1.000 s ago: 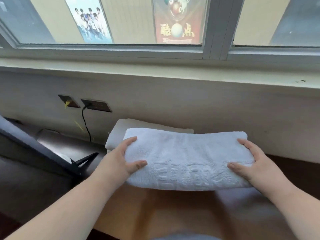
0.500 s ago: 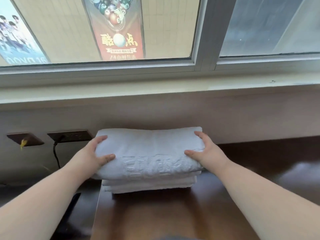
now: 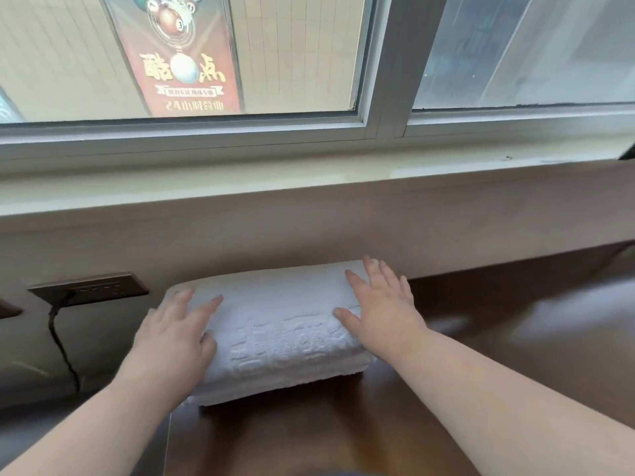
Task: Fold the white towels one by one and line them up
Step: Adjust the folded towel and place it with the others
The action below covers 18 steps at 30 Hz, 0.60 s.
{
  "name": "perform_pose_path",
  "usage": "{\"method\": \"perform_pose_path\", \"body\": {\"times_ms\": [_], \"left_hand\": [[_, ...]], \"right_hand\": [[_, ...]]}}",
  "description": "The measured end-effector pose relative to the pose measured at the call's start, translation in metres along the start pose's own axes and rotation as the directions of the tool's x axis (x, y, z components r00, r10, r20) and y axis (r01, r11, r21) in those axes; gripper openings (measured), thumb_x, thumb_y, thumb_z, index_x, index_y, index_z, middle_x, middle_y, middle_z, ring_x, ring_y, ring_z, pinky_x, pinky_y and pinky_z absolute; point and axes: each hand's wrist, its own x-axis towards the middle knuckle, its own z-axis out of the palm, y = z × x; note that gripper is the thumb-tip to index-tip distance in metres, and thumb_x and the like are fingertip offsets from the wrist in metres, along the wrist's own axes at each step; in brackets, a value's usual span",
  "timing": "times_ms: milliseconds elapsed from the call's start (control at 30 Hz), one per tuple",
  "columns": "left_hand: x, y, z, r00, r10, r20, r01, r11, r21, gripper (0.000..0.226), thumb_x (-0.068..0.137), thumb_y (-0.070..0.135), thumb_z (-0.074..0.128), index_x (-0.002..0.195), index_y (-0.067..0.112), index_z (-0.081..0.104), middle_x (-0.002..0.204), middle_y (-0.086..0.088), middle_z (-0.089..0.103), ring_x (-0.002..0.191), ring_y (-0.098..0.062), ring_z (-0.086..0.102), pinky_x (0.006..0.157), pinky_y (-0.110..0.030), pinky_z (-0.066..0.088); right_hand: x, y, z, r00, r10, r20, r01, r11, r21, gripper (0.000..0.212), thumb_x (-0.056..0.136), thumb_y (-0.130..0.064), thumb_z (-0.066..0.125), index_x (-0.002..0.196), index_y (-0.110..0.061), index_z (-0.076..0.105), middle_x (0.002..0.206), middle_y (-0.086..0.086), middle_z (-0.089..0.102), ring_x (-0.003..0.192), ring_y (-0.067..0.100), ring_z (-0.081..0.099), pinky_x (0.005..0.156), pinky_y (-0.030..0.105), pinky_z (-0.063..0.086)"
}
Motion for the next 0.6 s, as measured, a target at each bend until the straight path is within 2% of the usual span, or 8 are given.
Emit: {"method": "perform_pose_path", "body": {"times_ms": [33, 100, 167, 200, 267, 367, 467, 600], "left_hand": [[0.000, 0.009, 0.000, 0.991, 0.113, 0.069, -0.115, 0.993, 0.031, 0.066, 0.083, 0.052, 0.029, 0.145, 0.034, 0.042, 0.157, -0.014, 0.027, 0.141, -0.036, 0.029, 0.112, -0.053, 0.028], [-0.003, 0.018, 0.008, 0.959, 0.156, 0.237, -0.174, 0.983, 0.057, 0.085, 0.077, 0.079, 0.014, 0.153, 0.043, 0.006, 0.164, 0.000, 0.000, 0.150, -0.024, -0.001, 0.119, -0.048, 0.003], [-0.006, 0.016, 0.018, 0.944, 0.114, 0.311, -0.152, 0.983, 0.102, 0.105, 0.064, 0.094, 0.018, 0.146, 0.044, -0.023, 0.162, 0.005, -0.017, 0.148, -0.021, -0.015, 0.118, -0.049, -0.005], [-0.008, 0.016, 0.021, 0.942, 0.100, 0.322, -0.148, 0.980, 0.130, 0.112, 0.061, 0.096, 0.026, 0.143, 0.043, -0.030, 0.161, 0.004, -0.019, 0.148, -0.022, -0.017, 0.117, -0.051, -0.004], [-0.011, 0.017, 0.027, 0.948, 0.075, 0.309, -0.134, 0.975, 0.175, 0.121, 0.061, 0.091, 0.043, 0.144, 0.041, -0.029, 0.161, 0.002, -0.019, 0.148, -0.025, -0.016, 0.116, -0.054, 0.001], [-0.013, 0.020, 0.035, 0.965, 0.045, 0.259, -0.103, 0.971, 0.216, 0.122, 0.062, 0.084, 0.055, 0.150, 0.038, -0.018, 0.162, 0.000, -0.012, 0.149, -0.027, -0.009, 0.114, -0.057, 0.006], [-0.007, 0.017, 0.040, 0.969, 0.049, 0.243, -0.107, 0.967, 0.231, 0.120, 0.065, 0.075, 0.060, 0.152, 0.036, -0.013, 0.163, -0.001, -0.007, 0.149, -0.027, -0.005, 0.113, -0.058, 0.010], [0.003, 0.020, 0.040, 0.962, 0.051, 0.269, -0.121, 0.961, 0.250, 0.117, 0.067, 0.070, 0.057, 0.150, 0.035, -0.018, 0.163, -0.002, -0.008, 0.149, -0.027, -0.005, 0.113, -0.057, 0.010]], "right_hand": [[-0.001, -0.006, 0.004, 0.999, -0.038, 0.034, 0.039, 0.999, -0.018, 0.084, 0.083, -0.081, 0.024, 0.155, -0.037, 0.016, 0.167, 0.001, -0.003, 0.152, 0.024, -0.010, 0.120, 0.055, 0.001], [-0.004, -0.011, 0.013, 0.990, -0.068, 0.123, 0.073, 0.997, -0.034, 0.092, 0.077, -0.087, 0.016, 0.155, -0.039, 0.007, 0.167, -0.003, -0.006, 0.151, 0.022, -0.017, 0.118, 0.060, -0.004], [-0.005, -0.008, 0.019, 0.981, -0.077, 0.179, 0.083, 0.996, -0.023, 0.098, 0.072, -0.092, 0.017, 0.155, -0.042, -0.001, 0.166, -0.006, -0.010, 0.149, 0.019, -0.022, 0.117, 0.062, -0.003], [-0.004, -0.006, 0.020, 0.977, -0.090, 0.195, 0.095, 0.995, -0.019, 0.101, 0.070, -0.094, 0.019, 0.154, -0.042, -0.003, 0.166, -0.007, -0.012, 0.149, 0.018, -0.024, 0.116, 0.063, -0.003], [0.000, -0.003, 0.020, 0.969, -0.121, 0.214, 0.130, 0.991, -0.029, 0.107, 0.065, -0.097, 0.022, 0.153, -0.043, -0.006, 0.165, -0.007, -0.013, 0.149, 0.017, -0.025, 0.117, 0.062, -0.002], [0.008, -0.004, 0.019, 0.958, -0.170, 0.231, 0.184, 0.982, -0.039, 0.114, 0.062, -0.099, 0.027, 0.153, -0.041, -0.007, 0.166, -0.004, -0.011, 0.149, 0.019, -0.023, 0.118, 0.061, -0.001], [0.014, 0.000, 0.018, 0.939, -0.211, 0.271, 0.237, 0.969, -0.065, 0.126, 0.056, -0.100, 0.036, 0.153, -0.037, -0.013, 0.166, 0.000, -0.013, 0.149, 0.023, -0.023, 0.118, 0.063, 0.002], [0.022, 0.000, 0.011, 0.899, -0.217, 0.380, 0.283, 0.951, -0.126, 0.137, 0.055, -0.091, 0.059, 0.151, -0.035, -0.020, 0.164, 0.001, -0.020, 0.149, 0.026, -0.023, 0.118, 0.063, 0.005]]}}
